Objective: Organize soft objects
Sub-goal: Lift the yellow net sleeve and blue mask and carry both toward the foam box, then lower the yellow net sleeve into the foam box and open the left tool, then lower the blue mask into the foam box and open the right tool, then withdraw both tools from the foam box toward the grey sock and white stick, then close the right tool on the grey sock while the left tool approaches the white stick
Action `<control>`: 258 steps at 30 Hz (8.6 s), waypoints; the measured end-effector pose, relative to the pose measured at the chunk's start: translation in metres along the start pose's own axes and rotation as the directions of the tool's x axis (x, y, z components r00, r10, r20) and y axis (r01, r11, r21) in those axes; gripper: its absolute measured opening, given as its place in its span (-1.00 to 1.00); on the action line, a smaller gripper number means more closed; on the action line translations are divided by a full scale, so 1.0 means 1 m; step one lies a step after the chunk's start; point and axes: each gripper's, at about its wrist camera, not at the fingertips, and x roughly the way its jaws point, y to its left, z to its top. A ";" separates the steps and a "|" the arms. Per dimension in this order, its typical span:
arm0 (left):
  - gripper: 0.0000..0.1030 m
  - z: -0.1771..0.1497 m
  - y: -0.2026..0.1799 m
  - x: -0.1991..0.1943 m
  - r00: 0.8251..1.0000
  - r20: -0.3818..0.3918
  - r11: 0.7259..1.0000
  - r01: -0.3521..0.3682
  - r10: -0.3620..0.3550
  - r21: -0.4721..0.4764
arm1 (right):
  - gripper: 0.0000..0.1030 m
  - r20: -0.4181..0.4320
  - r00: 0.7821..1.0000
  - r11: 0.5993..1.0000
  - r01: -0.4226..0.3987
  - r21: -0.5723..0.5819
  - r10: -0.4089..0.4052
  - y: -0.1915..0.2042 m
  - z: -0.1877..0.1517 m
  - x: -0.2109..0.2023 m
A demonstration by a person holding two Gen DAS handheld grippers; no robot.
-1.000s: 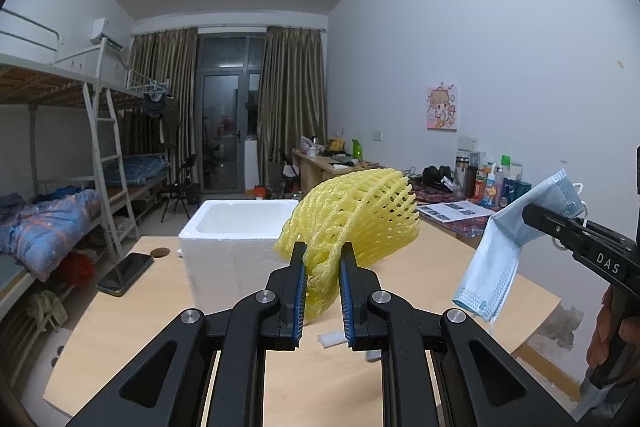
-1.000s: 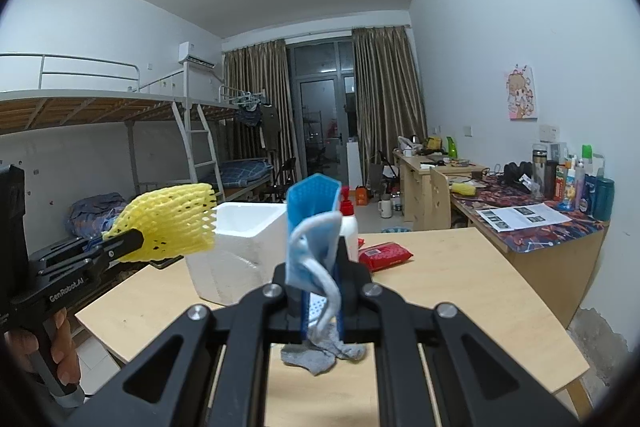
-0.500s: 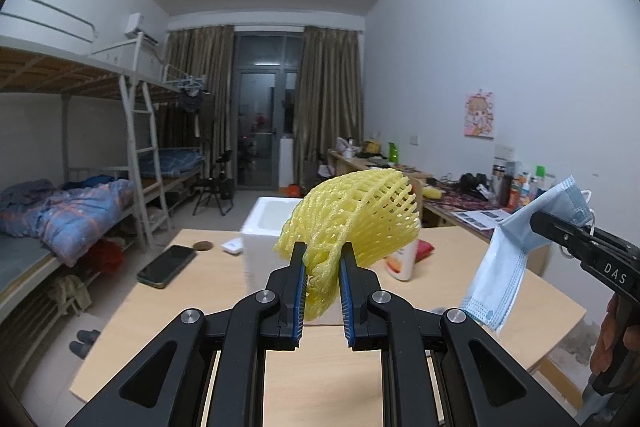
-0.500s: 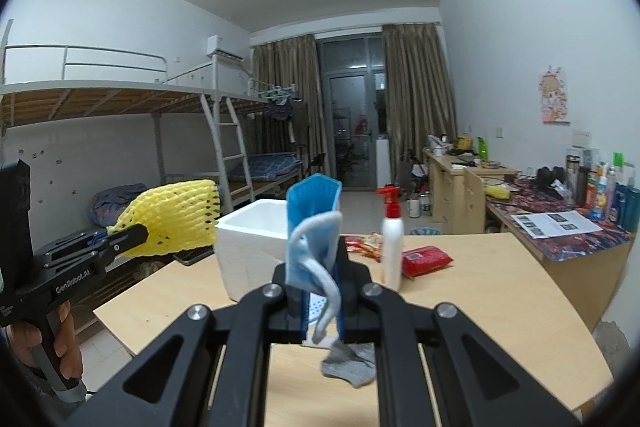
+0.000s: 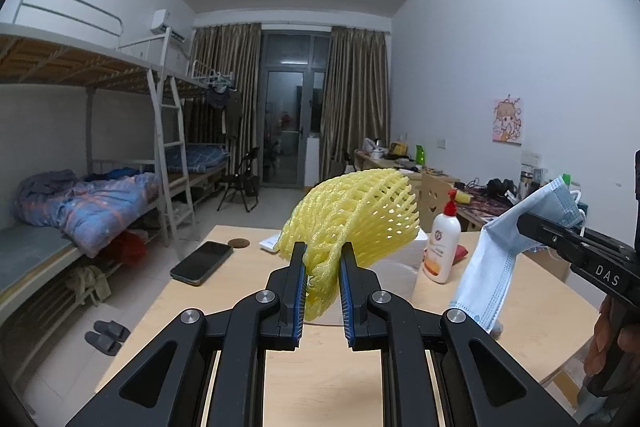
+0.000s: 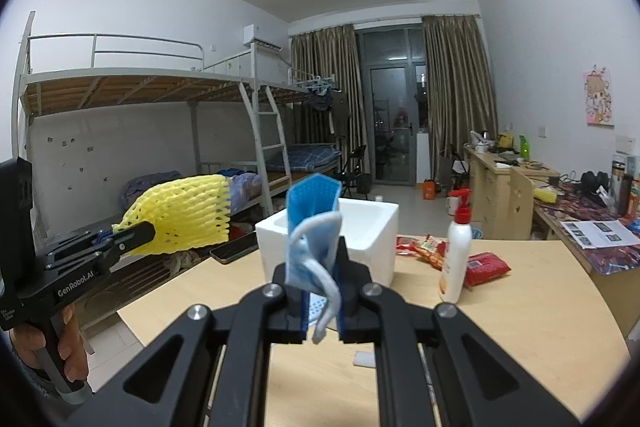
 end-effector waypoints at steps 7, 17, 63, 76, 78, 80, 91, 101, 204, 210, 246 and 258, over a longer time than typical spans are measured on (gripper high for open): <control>-0.69 0.002 0.007 0.014 1.000 -0.020 1.000 0.000 0.000 -0.014 | -0.75 -0.022 1.000 1.000 -0.011 -0.003 0.011 0.007 0.004 0.015; -0.69 0.008 0.009 0.031 0.999 -0.036 1.000 0.015 -0.016 -0.021 | -0.75 -0.027 1.000 1.000 -0.014 0.010 0.014 0.003 0.015 0.029; -0.69 0.060 0.007 0.159 0.991 -0.101 0.996 0.092 -0.091 0.007 | -0.75 -0.028 1.000 1.000 0.014 0.021 -0.014 -0.015 0.066 0.099; -0.69 0.049 0.002 0.213 0.979 -0.164 0.991 0.131 -0.125 0.026 | -0.75 -0.044 0.998 0.998 0.050 0.034 -0.048 -0.021 0.069 0.124; -0.69 0.046 0.001 0.221 0.975 -0.181 0.990 0.136 -0.129 0.025 | -0.75 -0.048 0.997 0.998 0.055 0.039 -0.053 -0.024 0.069 0.127; -0.69 0.046 0.002 0.229 0.970 -0.201 0.990 0.142 -0.134 0.025 | -0.75 -0.048 0.997 0.997 0.065 0.047 -0.062 -0.027 0.069 0.130; -0.33 0.037 -0.001 0.254 0.962 -0.242 0.989 0.142 -0.128 0.043 | -0.75 -0.077 0.993 0.994 0.095 0.046 -0.091 -0.031 0.067 0.140; 0.98 0.039 0.013 0.235 0.990 -0.132 0.997 0.056 -0.049 0.047 | -0.75 -0.081 0.991 0.993 0.109 0.039 -0.106 -0.025 0.071 0.144; 0.99 0.038 -0.032 0.012 0.990 0.027 0.989 0.135 -0.137 0.058 | 0.99 0.028 0.953 0.954 0.300 0.029 -0.300 0.004 0.044 -0.022; 0.99 0.025 -0.038 0.012 0.983 0.041 0.984 0.174 -0.176 0.048 | 0.99 0.044 0.950 0.951 0.307 0.033 -0.309 0.001 0.025 -0.035; 0.99 -0.076 -0.072 0.097 0.945 -0.098 0.948 0.317 -0.313 0.029 | 0.99 -0.109 0.950 0.952 0.300 0.056 -0.293 -0.036 -0.081 -0.009; 0.99 -0.077 -0.083 0.130 0.928 -0.186 0.941 0.336 -0.322 0.045 | 0.99 -0.189 0.949 0.960 0.271 0.069 -0.254 -0.053 -0.086 0.016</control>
